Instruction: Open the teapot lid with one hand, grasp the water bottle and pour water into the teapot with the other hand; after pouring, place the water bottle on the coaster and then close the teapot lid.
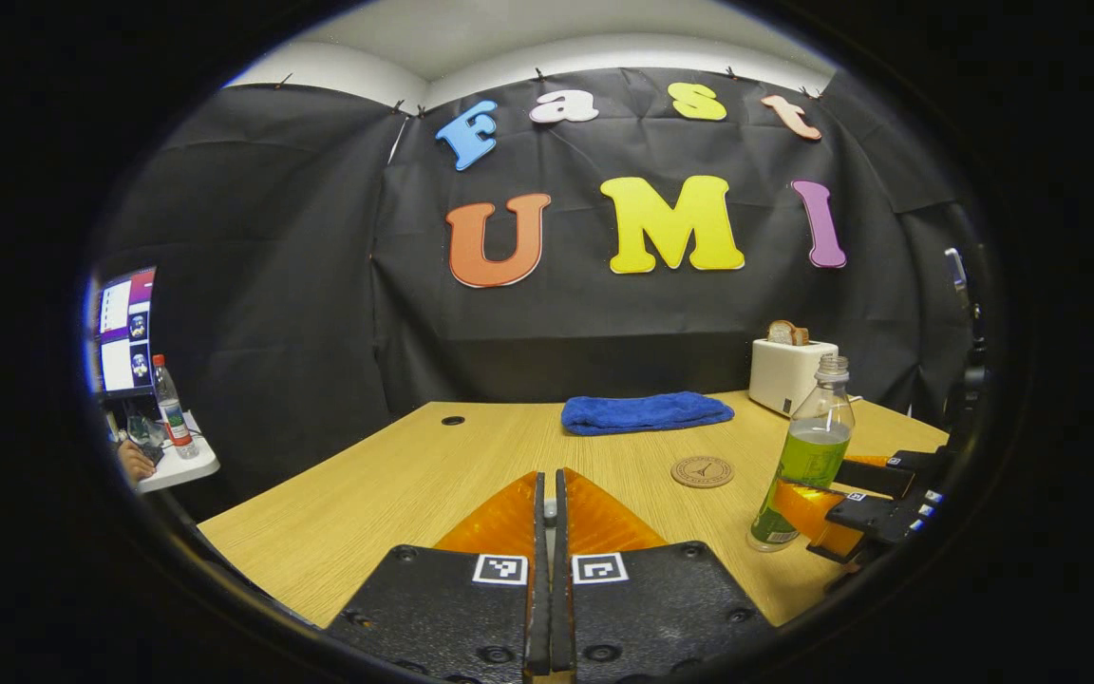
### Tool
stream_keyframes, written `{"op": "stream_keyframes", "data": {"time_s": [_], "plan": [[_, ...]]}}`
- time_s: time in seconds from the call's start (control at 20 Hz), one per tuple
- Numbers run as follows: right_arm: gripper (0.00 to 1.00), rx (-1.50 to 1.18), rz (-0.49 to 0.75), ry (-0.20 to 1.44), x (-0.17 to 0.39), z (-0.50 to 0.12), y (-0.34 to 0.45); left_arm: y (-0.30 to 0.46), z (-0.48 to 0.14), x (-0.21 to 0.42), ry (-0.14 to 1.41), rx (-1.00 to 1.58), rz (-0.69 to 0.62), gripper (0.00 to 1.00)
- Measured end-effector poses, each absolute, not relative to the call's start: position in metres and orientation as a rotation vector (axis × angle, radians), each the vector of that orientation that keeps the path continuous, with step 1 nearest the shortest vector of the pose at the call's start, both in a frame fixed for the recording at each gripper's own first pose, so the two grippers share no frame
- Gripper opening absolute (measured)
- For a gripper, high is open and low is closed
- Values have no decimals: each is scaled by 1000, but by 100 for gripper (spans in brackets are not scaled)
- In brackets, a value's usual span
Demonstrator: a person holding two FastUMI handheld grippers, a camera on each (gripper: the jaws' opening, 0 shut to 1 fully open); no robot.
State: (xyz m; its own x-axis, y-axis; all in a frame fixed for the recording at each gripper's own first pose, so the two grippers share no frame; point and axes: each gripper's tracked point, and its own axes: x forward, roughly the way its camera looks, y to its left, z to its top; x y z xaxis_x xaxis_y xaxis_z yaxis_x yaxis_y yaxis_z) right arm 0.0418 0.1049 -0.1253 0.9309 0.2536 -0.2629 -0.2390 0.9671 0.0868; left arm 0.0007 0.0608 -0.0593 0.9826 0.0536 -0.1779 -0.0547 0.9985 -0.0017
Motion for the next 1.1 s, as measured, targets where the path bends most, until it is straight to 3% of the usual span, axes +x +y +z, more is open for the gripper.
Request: {"op": "stream_keyframes", "data": {"time_s": [0.45,1.1], "plan": [[70,-283,345,233,68,-82,121,82,-57,5,157,-32,51,3],[70,-846,385,117,94,-80,171,137,-74,1,152,-60,103,3]]}}
